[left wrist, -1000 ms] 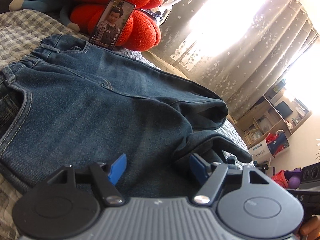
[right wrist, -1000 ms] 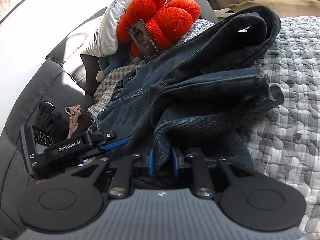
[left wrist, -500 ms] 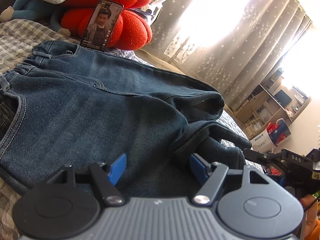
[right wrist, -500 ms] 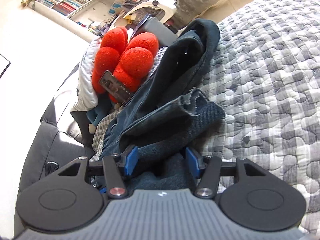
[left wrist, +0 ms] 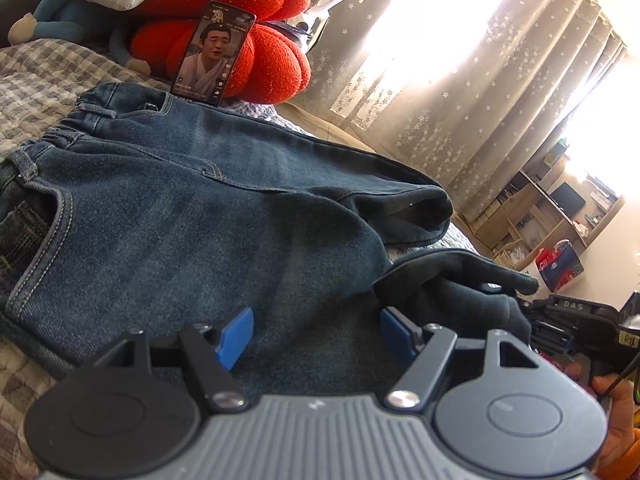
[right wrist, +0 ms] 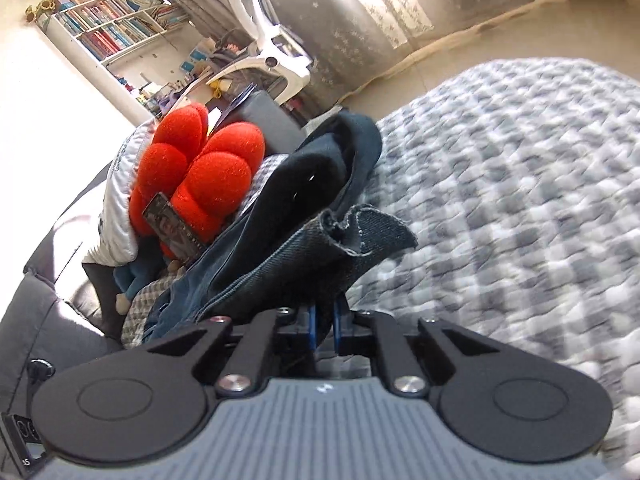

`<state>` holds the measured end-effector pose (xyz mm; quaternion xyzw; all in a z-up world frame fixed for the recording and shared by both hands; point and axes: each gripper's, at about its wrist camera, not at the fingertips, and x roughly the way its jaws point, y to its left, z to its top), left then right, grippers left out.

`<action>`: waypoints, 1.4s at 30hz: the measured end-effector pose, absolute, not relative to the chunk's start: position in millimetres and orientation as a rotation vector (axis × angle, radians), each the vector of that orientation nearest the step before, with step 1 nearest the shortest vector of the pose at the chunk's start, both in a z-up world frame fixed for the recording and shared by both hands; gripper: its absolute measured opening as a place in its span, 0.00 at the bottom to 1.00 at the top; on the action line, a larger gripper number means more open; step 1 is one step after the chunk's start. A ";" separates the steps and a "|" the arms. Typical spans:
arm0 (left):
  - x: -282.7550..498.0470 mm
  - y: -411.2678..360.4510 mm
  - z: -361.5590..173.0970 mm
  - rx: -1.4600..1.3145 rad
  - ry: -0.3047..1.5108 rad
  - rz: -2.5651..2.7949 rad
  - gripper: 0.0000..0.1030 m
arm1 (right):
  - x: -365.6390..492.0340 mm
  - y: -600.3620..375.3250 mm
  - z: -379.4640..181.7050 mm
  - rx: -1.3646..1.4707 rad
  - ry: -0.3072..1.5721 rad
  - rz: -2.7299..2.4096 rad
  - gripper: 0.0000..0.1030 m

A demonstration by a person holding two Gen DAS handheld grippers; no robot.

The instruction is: Fold clothes

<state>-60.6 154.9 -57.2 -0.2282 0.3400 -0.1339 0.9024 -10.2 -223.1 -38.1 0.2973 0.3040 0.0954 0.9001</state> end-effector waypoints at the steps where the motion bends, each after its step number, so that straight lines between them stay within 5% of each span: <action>1: -61.6 156.8 -57.3 -0.475 0.703 -0.271 0.70 | -14.2 -229.8 -34.1 0.599 0.615 0.172 0.10; 12: -81.0 184.7 -53.9 -0.455 0.693 -0.164 0.70 | -57.4 -324.8 -24.2 0.431 0.521 -0.224 0.10; 21: -113.2 225.5 -54.2 -0.481 0.660 0.029 0.70 | -72.8 -350.0 -81.7 0.540 0.643 -0.238 0.09; 26: -125.9 253.6 -66.2 -0.553 0.668 0.154 0.70 | -88.7 -369.9 -97.1 0.708 0.585 -0.205 0.19; 33: -125.6 276.5 -87.6 -0.718 0.617 0.231 0.67 | -99.8 -397.3 -103.3 0.915 0.505 -0.177 0.20; 37: -117.4 273.9 -90.8 -0.740 0.578 0.274 0.51 | -102.0 -391.7 -100.5 0.875 0.478 -0.192 0.18; 39: -117.9 271.3 -87.4 -0.742 0.553 0.293 0.12 | -103.8 -384.3 -94.0 0.810 0.481 -0.214 0.11; 42: -118.7 267.3 -82.4 -0.745 0.516 0.322 0.07 | -112.9 -372.1 -80.0 0.732 0.439 -0.241 0.08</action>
